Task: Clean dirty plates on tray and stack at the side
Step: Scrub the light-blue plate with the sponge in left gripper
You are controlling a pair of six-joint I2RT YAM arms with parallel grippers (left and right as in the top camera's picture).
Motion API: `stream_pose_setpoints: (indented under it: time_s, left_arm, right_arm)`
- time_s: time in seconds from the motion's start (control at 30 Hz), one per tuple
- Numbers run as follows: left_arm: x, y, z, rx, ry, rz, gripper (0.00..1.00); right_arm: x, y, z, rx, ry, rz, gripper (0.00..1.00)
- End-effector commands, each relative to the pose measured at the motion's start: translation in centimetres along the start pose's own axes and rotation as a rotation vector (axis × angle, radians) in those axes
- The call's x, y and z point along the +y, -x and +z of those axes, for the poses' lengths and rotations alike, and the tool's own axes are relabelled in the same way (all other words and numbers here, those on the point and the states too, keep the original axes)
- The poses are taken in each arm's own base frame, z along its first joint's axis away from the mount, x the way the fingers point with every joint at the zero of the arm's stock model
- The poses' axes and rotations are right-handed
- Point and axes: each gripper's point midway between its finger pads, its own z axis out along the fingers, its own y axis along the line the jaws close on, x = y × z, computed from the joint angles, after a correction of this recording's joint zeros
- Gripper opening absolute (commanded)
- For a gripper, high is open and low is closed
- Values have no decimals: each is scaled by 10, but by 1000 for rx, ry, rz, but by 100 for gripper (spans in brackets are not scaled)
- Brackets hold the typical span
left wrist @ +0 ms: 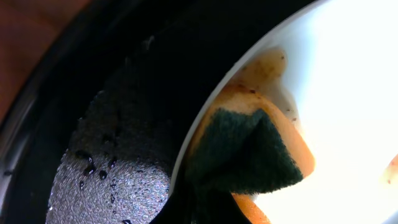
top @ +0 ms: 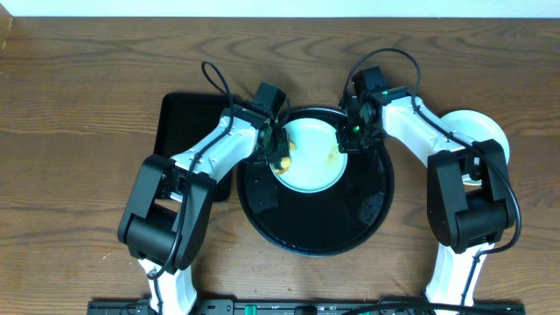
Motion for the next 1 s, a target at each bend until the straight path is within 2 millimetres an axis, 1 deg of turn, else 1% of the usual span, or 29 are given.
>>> stream_pose_setpoints:
  time_s: [0.0, 0.07, 0.17, 0.37, 0.47, 0.53, 0.6, 0.73, 0.87, 0.97]
  left_arm:
    - [1, -55, 32, 211, -39, 29, 8]
    - [-20, -58, 32, 215, -132, 92, 8]
    - [-39, -55, 34, 180, -180, 164, 8]
    - [-65, -52, 37, 119, -228, 249, 8]
    - [-75, -44, 37, 74, -256, 271, 8]
    - [-78, -33, 37, 25, -259, 280, 9]
    - [-72, -16, 38, -50, -206, 275, 9]
    - [-49, 12, 37, -150, -103, 156, 8]
    - [-26, 30, 33, -177, -76, 82, 8]
    - [-3, 37, 31, -165, -50, 27, 8]
  right_arm:
    - [-12, -3, 4, 11, -57, 8, 1]
    - [-12, -4, 4, 12, -58, 8, 1]
    - [-13, -4, 4, 14, -58, 9, 1]
    - [-13, -6, 4, 22, -60, 11, 1]
    - [-13, -6, 4, 22, -60, 11, 1]
    - [-13, -6, 4, 22, -59, 11, 1]
    - [-13, -6, 4, 23, -59, 11, 1]
    - [-13, -7, 4, 25, -60, 12, 1]
    - [-13, -7, 4, 26, -60, 12, 1]
    - [-13, -7, 4, 25, -60, 12, 1]
